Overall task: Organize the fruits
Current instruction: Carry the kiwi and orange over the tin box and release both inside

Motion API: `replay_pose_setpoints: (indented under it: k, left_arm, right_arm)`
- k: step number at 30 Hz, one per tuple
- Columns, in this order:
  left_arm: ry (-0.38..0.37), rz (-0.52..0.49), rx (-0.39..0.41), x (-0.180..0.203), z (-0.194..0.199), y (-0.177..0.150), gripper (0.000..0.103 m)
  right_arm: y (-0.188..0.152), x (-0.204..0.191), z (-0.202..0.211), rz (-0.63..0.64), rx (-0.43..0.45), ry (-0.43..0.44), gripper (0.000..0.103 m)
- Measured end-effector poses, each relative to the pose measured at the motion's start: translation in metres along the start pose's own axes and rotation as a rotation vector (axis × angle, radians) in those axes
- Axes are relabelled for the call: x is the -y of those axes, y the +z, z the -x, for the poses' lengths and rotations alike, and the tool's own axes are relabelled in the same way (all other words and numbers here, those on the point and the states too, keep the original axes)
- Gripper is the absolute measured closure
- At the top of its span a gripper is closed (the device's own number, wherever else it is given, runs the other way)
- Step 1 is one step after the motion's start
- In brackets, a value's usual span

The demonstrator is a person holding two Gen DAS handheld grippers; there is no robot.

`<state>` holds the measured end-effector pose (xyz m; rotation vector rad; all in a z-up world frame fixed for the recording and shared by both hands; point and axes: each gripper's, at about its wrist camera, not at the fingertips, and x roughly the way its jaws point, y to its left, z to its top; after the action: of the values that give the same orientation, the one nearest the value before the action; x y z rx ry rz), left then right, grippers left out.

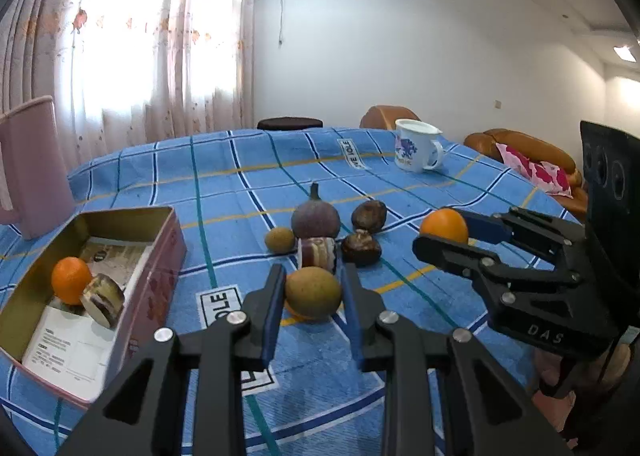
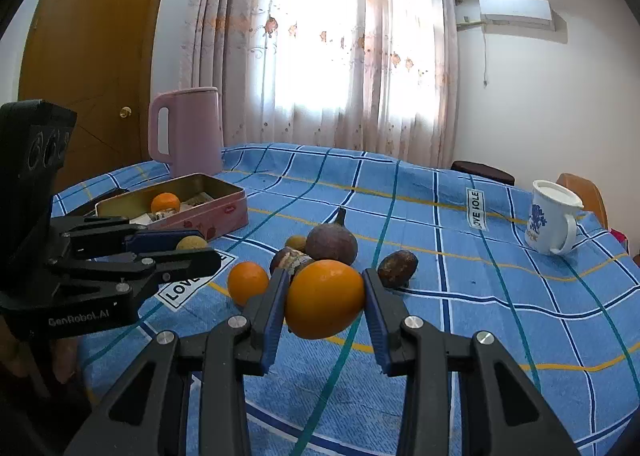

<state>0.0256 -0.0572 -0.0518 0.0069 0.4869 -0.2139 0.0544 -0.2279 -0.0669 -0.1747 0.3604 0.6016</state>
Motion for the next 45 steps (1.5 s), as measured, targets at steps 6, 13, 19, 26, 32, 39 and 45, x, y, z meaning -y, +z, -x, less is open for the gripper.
replay_pose_setpoints:
  k: [6,13,19,26,32,39,45]
  left_arm:
    - [0.014,-0.004,0.022,0.0,0.004,0.001,0.074]
    - [0.045,-0.017,0.061,0.0,0.011,0.004,0.074]
    - [0.075,-0.03,0.099,-0.002,0.02,0.007,0.074]
    - [0.098,-0.015,0.118,-0.011,0.025,0.011,0.074]
    - [0.116,0.002,0.12,-0.022,0.03,0.015,0.074]
    - [0.146,0.032,0.126,-0.044,0.038,0.019,0.074]
    - [0.178,0.07,0.109,-0.068,0.039,0.018,0.074]
  right_arm:
    - [0.0,-0.002,0.003,0.01,0.023,0.002,0.064]
    - [-0.001,-0.004,0.009,0.023,0.056,0.023,0.064]
    - [-0.001,-0.003,0.009,0.022,0.069,0.043,0.064]
    - [0.001,0.001,0.01,-0.01,0.077,0.08,0.064]
    - [0.01,-0.006,0.004,0.007,0.055,0.097,0.064]
    - [0.035,-0.017,-0.005,0.027,0.053,0.125,0.064]
    - [0.063,-0.035,-0.02,0.061,0.05,0.156,0.064]
